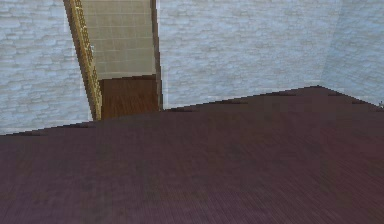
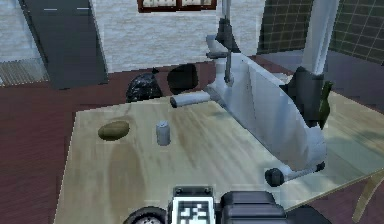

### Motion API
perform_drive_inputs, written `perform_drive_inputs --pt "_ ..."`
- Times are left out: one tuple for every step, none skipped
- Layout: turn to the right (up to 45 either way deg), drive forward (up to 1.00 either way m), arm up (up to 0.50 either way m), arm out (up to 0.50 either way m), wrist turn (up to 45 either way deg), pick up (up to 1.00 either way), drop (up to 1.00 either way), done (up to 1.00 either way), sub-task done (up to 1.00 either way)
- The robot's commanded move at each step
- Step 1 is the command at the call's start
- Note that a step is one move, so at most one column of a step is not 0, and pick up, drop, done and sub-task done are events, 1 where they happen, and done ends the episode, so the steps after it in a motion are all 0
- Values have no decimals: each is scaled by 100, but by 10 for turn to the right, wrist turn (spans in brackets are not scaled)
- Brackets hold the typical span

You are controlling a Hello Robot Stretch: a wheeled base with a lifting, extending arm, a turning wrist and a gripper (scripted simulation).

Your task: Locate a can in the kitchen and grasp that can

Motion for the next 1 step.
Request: perform_drive_inputs --pt "0 0 0 50 0 0 0 0 0"
